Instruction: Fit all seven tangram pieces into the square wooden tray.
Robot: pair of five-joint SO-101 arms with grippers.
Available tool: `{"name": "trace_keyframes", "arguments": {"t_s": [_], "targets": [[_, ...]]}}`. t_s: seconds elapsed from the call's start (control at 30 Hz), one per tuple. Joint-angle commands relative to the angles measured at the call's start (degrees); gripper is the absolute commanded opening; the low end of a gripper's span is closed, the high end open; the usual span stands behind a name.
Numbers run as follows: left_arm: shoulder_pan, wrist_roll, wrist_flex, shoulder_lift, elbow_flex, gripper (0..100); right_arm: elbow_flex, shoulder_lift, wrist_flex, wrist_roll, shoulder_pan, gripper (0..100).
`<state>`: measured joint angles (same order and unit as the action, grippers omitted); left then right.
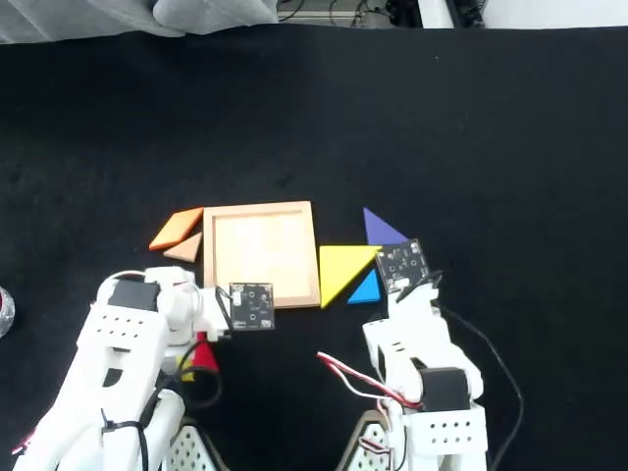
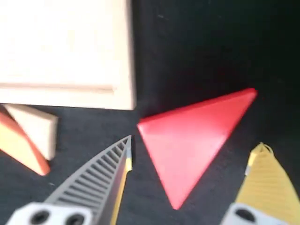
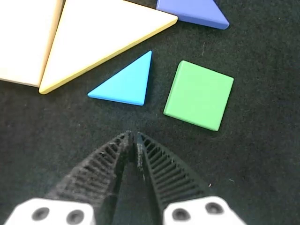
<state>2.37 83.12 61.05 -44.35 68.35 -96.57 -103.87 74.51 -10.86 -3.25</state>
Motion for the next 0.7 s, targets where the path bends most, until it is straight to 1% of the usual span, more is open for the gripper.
{"name": "trace_keyframes", "arguments": {"t_s": [0.0, 0.17, 0.3, 0.43, 0.67], "targets": [[1.9, 3.3, -2.8, 0.2, 0.5, 38, 0.0, -4.5, 0.3, 0.2, 1.0, 1.2], [2.9, 3.6, -4.0, 0.1, 2.1, 38, 0.0, -4.5, 0.3, 0.2, 1.0, 1.2], [2.1, 7.3, -5.4, 0.1, 3.9, 38, 0.0, -4.5, 0.3, 0.2, 1.0, 1.2], [0.4, 7.6, -8.8, 0.1, 4.3, 38, 0.0, -4.5, 0.3, 0.2, 1.0, 1.2], [0.0, 7.9, -9.2, 0.3, 4.3, 39, 0.0, -4.5, 0.3, 0.2, 1.0, 1.2]]}}
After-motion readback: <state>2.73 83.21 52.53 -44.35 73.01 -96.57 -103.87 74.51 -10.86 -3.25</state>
